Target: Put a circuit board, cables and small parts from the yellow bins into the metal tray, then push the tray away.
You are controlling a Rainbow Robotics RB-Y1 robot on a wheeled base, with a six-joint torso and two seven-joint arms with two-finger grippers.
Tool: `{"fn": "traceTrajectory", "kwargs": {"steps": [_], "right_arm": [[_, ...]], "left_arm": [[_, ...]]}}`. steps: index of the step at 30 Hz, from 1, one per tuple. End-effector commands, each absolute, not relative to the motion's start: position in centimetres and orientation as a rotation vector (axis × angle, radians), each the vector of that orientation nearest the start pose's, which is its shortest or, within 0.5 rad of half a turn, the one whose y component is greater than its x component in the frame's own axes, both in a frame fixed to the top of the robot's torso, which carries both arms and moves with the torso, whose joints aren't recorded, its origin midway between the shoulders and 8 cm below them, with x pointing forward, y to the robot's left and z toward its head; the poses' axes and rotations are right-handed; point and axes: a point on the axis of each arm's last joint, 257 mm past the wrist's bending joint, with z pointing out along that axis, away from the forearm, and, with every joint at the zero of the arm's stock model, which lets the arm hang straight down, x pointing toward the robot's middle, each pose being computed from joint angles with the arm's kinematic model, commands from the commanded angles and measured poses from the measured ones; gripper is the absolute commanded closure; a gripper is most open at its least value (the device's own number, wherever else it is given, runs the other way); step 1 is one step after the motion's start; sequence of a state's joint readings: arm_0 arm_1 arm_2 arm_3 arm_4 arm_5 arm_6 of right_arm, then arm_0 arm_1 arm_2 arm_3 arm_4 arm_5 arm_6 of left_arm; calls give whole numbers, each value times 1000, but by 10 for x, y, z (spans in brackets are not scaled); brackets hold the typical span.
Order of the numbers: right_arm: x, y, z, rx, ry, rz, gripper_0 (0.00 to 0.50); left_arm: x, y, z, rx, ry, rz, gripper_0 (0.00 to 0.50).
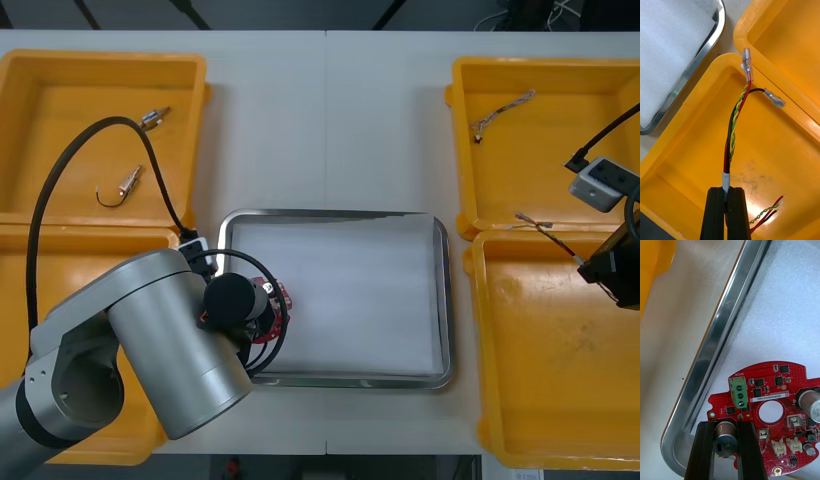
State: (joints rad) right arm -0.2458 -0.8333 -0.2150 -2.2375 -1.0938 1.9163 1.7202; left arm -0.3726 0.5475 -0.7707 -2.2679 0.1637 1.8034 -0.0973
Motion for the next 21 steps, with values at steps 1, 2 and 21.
{"fn": "traceTrajectory", "kwargs": {"steps": [1,2,21], "right_arm": [[363,-282,-142,-969,2503,42,500],[363,-282,-142,-969,2503,42,500],[363,-282,-142,-969,2503,42,500]], "left_arm": [[369,104,-273,-543,2499,-164,500],[369,105,-274,-546,2501,-162,500],[363,97,-291,-543,2530,-178,500]]}}
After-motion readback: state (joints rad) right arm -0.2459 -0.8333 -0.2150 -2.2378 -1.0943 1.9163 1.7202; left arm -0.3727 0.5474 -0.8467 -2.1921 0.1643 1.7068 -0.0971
